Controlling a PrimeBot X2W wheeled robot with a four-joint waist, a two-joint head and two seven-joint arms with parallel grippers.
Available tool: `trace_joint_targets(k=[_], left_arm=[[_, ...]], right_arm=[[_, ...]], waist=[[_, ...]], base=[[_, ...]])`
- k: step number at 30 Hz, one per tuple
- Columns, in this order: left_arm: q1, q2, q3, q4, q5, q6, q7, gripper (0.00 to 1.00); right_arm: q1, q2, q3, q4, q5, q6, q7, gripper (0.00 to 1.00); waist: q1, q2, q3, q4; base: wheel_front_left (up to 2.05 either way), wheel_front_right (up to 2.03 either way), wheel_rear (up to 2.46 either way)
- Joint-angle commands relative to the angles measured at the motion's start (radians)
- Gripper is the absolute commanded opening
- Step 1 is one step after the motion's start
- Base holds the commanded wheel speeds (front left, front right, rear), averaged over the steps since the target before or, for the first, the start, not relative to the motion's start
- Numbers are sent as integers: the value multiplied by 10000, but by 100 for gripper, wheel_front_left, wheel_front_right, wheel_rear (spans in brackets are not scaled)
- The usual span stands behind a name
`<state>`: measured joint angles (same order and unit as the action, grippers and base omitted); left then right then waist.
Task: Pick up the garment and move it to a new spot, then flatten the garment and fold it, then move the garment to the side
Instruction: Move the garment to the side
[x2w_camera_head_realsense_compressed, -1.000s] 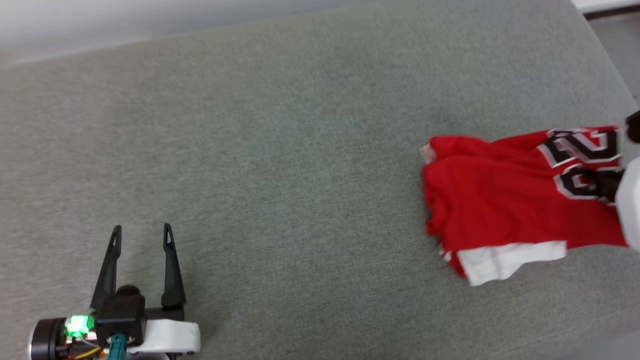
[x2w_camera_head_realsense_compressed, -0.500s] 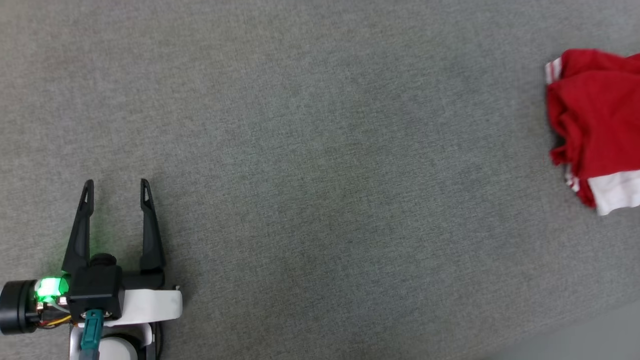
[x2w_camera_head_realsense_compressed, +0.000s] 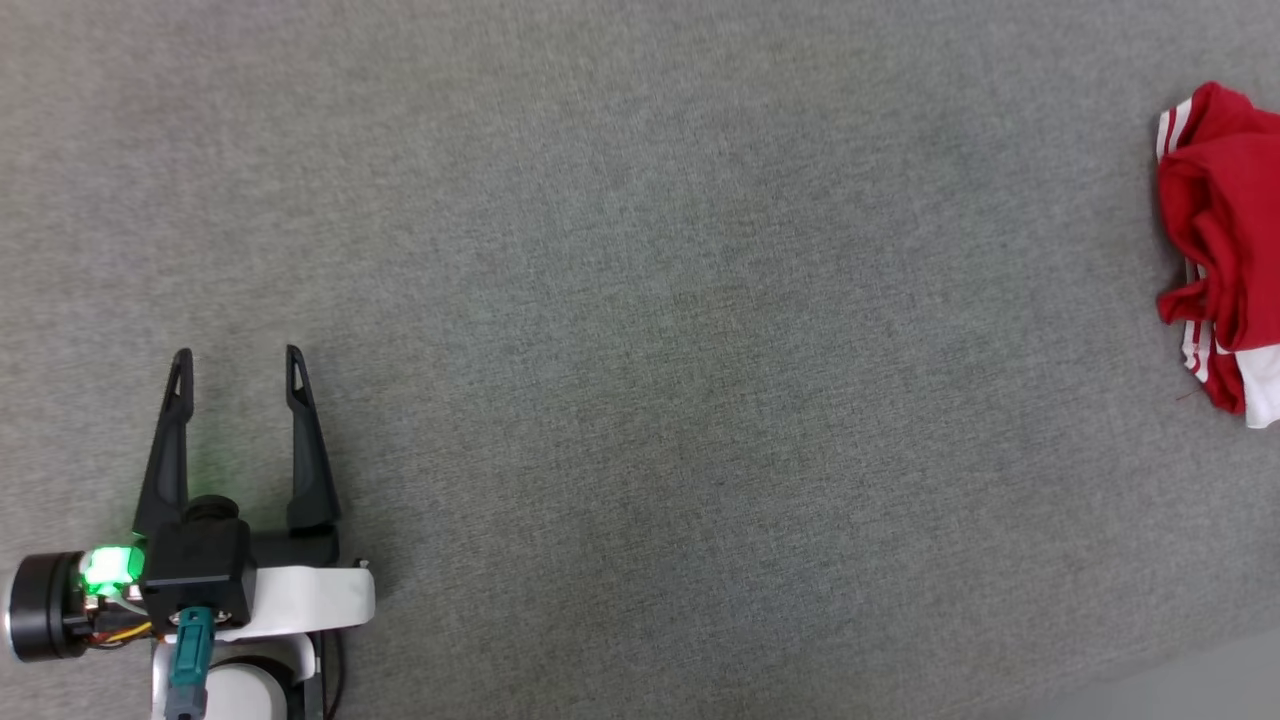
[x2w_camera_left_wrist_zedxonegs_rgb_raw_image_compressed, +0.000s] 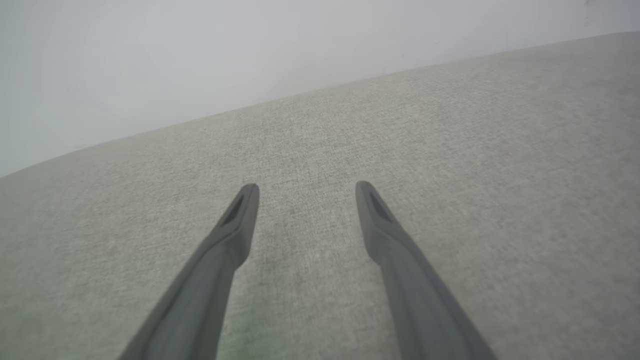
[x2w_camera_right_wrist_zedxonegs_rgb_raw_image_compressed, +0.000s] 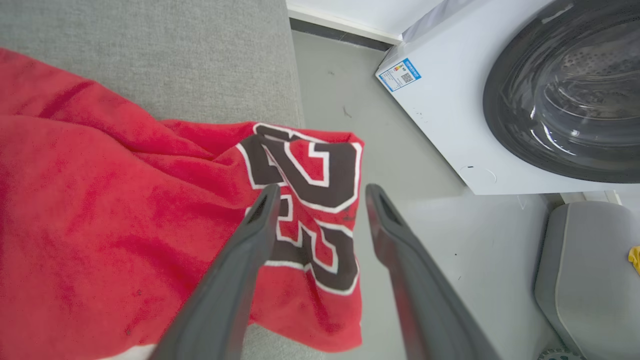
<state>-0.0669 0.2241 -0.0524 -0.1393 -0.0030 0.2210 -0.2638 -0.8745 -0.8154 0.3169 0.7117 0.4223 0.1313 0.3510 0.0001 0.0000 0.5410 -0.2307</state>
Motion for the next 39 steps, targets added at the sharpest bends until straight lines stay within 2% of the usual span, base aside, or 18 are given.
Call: trace_joint_targets(k=[1,7,15,18,23,30,39], left_arm=[[43,-58,9,70,-48,49,-11,100],[379,-339,-3,300,-122,46,-14,100],[942,-717,-120,539,-95,10,-14,100],[1146,-874,-167,587,-83,32,-14,100],[1512,-1023,-210,674,-86,34,-14,100],[1785,-1118,-330,794,-34,-89,-14,100],[2118,-1164,-472,892,4,-189,-14,100]], right_arm=[[-224,78,-156,111,-260,-11,-340,100],[-447,591,-945,145,-1101,-11,-2411,100],[200,1547,-1713,-496,-1749,-11,-5202,100],[649,2016,-2050,-943,-2029,-11,-5861,100],[1874,3102,-2581,-2328,-2457,-11,-6148,100],[4175,4541,-2321,-4852,-3087,-11,-6156,100],[6867,6207,-2783,-6410,-3306,-11,-6154,100]], waist=[[-1,0,-276,80],[-1,0,-1242,265],[-1,0,-2558,730],[-1,0,-2943,994],[-1,0,-3409,1421],[-1,0,-3857,1899],[-1,0,-4428,2187]], base=[[0,0,0],[0,0,0],[0,0,0],[0,0,0],[0,0,0],[0,0,0],[0,0,0]])
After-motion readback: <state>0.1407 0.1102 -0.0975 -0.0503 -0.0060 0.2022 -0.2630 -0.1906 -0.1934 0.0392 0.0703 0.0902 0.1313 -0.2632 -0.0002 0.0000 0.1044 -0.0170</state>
